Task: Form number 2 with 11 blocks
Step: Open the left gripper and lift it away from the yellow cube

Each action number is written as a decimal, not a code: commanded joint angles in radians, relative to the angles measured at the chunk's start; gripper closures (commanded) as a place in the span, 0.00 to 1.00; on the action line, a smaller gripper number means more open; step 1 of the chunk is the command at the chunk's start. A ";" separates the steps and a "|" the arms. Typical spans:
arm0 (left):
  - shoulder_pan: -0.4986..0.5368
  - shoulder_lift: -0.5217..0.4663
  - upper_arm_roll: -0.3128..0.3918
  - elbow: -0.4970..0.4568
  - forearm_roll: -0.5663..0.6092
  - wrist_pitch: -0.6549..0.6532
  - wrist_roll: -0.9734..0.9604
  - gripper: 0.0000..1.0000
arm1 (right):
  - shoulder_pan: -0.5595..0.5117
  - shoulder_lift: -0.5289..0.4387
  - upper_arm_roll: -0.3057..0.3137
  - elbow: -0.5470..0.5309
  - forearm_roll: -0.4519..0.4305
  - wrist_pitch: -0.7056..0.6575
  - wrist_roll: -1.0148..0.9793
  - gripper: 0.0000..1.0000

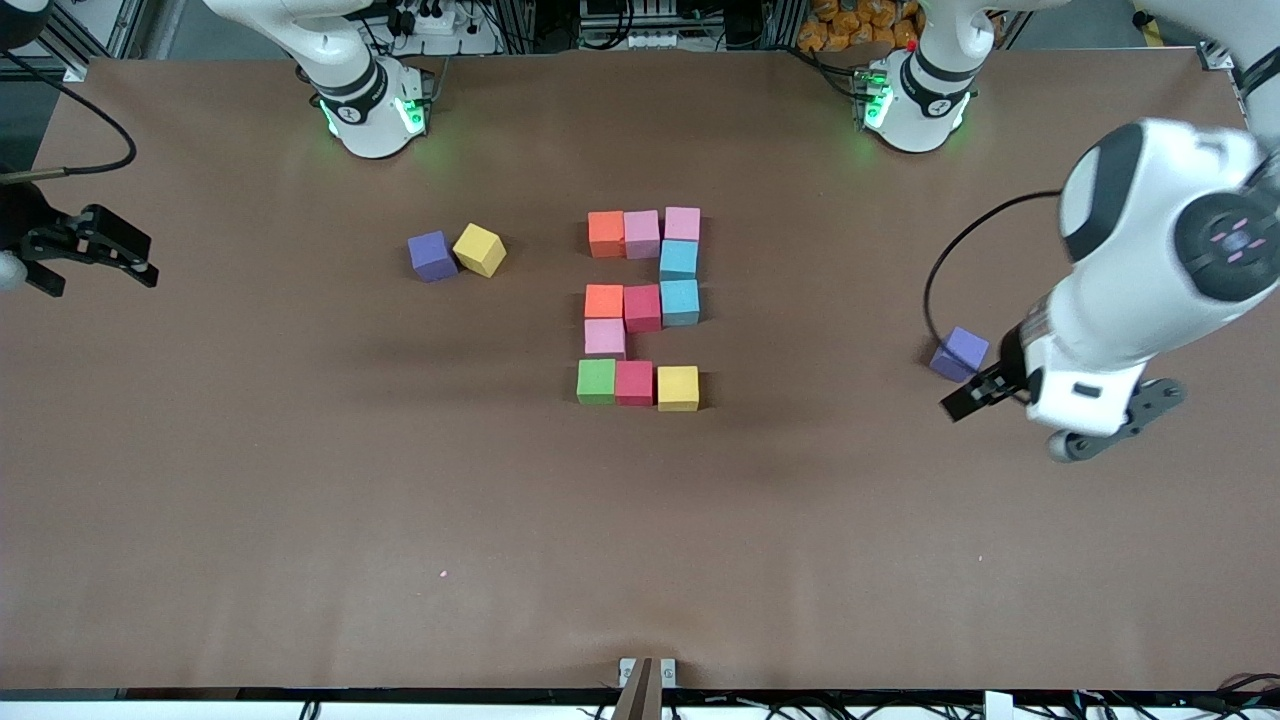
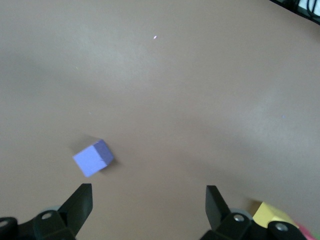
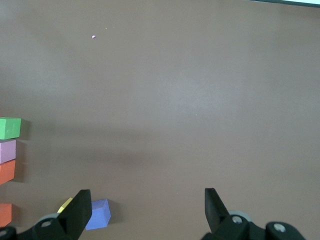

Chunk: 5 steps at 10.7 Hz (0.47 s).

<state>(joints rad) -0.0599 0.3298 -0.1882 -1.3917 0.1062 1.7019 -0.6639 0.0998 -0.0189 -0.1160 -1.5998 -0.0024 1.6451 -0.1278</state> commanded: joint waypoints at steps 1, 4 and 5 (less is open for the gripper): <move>0.021 -0.075 0.009 -0.027 -0.003 -0.036 0.192 0.00 | -0.018 0.004 0.001 0.009 0.019 -0.043 -0.015 0.00; 0.043 -0.132 0.006 -0.026 -0.010 -0.114 0.266 0.00 | -0.018 -0.003 0.001 0.009 0.024 -0.080 -0.015 0.00; 0.045 -0.165 0.007 -0.029 -0.010 -0.149 0.265 0.00 | -0.019 -0.006 0.001 0.009 0.024 -0.085 -0.015 0.00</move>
<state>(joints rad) -0.0224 0.2264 -0.1803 -1.3922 0.1062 1.5926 -0.4287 0.0960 -0.0182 -0.1195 -1.5997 0.0010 1.5798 -0.1279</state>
